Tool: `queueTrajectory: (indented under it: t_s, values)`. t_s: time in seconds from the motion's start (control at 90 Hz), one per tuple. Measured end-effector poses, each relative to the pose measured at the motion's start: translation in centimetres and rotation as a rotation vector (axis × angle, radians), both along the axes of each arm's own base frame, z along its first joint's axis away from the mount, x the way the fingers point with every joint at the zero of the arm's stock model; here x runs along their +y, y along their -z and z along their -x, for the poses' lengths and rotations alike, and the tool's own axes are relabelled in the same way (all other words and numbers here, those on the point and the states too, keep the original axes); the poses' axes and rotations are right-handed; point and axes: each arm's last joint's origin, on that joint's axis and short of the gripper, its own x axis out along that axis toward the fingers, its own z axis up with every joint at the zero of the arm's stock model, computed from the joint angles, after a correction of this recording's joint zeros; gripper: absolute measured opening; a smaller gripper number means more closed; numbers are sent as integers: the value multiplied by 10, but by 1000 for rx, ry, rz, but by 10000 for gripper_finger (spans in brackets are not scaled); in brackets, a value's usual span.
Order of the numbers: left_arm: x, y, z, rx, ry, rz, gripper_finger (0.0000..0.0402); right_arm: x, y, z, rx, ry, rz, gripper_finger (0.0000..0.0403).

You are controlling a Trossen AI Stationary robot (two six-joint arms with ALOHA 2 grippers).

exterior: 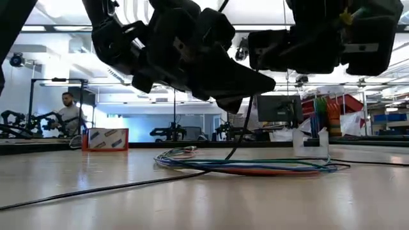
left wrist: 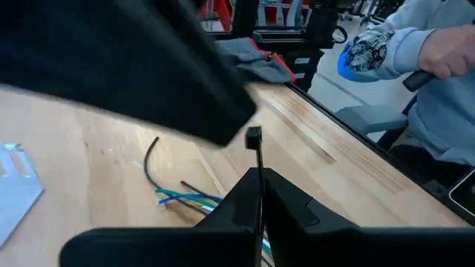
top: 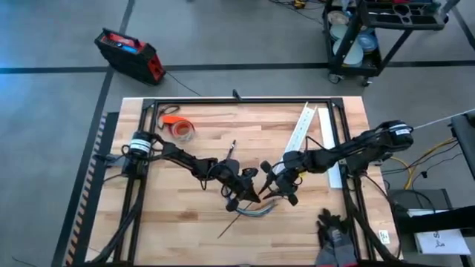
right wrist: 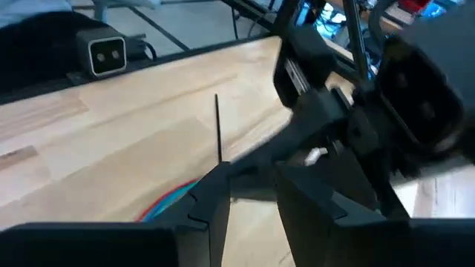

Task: Ziptie cables
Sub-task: Wrap the cables together using a black zip tie

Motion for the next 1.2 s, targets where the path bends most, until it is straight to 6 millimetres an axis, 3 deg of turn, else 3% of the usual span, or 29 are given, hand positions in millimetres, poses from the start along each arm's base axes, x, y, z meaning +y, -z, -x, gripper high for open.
queueTrajectory:
  t_s: [0.2, 0.5, 0.911, 1.033, 1.2]
  values:
    - [-5, 0, 0, -20, -14, -15, 0, 0, -1, 0, -3, 0, 0, 94]
    - [-7, 26, -4, -1, -50, 39, 0, 1, 4, 2, 43, 3, -13, 118]
    - [-7, 26, -4, -2, -51, 51, 0, 4, 14, 4, 145, 28, -119, 119]
    - [-7, 26, -4, -3, -50, 52, 0, 9, 19, 9, 172, 77, -169, 107]
    - [-8, 26, -4, -4, -37, 49, 0, 17, 26, 26, 70, 171, -214, 106]
